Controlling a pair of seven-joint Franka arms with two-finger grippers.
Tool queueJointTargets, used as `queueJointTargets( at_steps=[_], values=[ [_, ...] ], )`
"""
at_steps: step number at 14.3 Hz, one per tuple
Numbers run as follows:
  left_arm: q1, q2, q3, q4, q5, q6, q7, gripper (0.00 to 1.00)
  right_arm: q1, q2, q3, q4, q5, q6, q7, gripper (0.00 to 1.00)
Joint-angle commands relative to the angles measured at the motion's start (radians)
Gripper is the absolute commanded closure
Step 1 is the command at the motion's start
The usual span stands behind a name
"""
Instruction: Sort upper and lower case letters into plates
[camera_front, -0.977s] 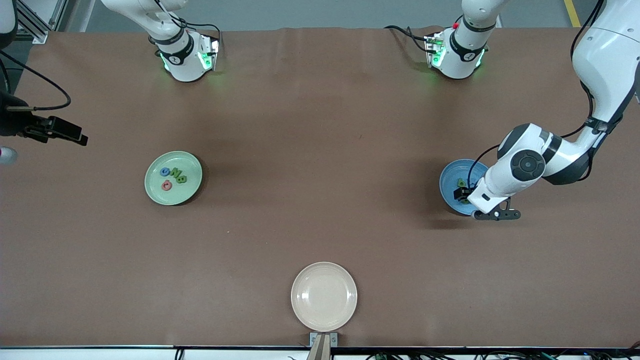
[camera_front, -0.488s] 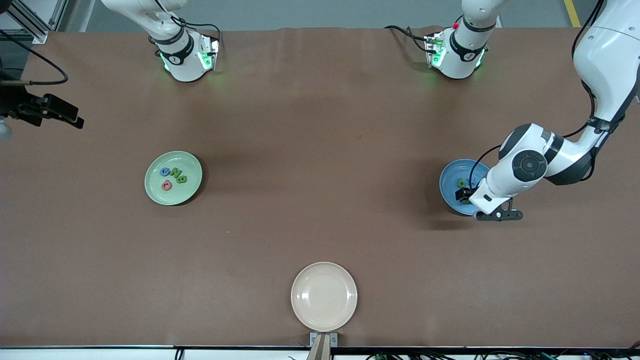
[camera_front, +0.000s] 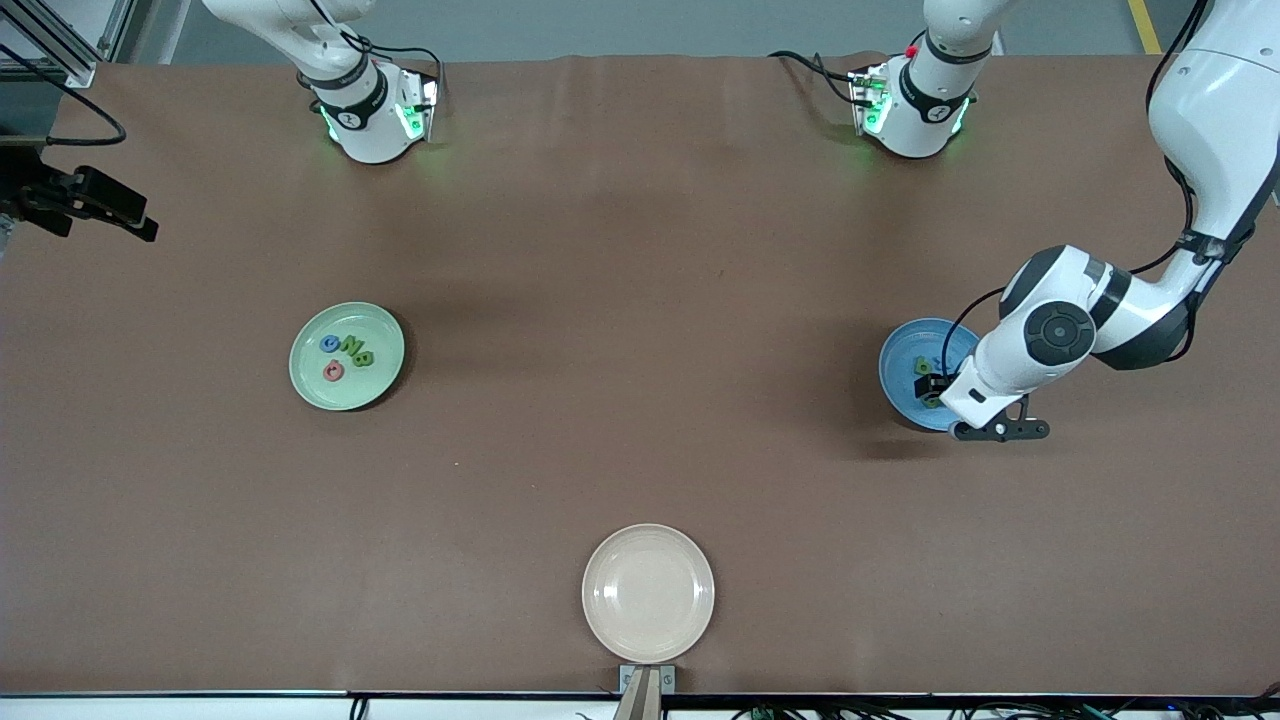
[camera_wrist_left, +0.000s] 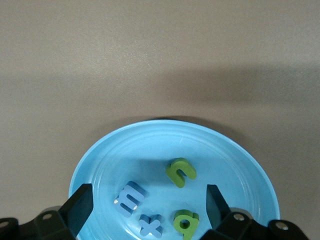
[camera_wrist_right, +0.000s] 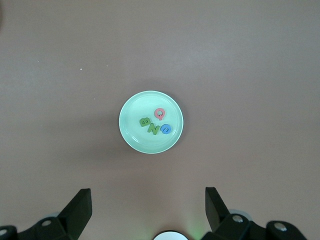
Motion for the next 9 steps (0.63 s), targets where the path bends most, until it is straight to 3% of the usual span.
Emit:
queueJointTargets(
  at_steps=[1, 3, 5, 9],
  values=[
    [-0.003, -0.140, 0.040, -0.010, -0.161, -0.014, 0.159, 0.01, -0.025, -0.037, 0.024, -0.016, -0.013, -0.019, 0.013, 0.00],
    [-0.058, -0.223, 0.132, -0.009, -0.348, -0.014, 0.327, 0.01, -0.025, -0.049, 0.024, -0.015, -0.013, -0.021, 0.013, 0.00],
    [-0.219, -0.315, 0.309, -0.009, -0.505, -0.014, 0.432, 0.01, -0.025, -0.049, 0.023, -0.003, -0.012, -0.038, 0.013, 0.00],
    [-0.608, -0.440, 0.722, -0.009, -0.701, -0.039, 0.527, 0.01, -0.024, -0.049, 0.023, 0.015, -0.012, -0.061, 0.016, 0.00]
  ],
)
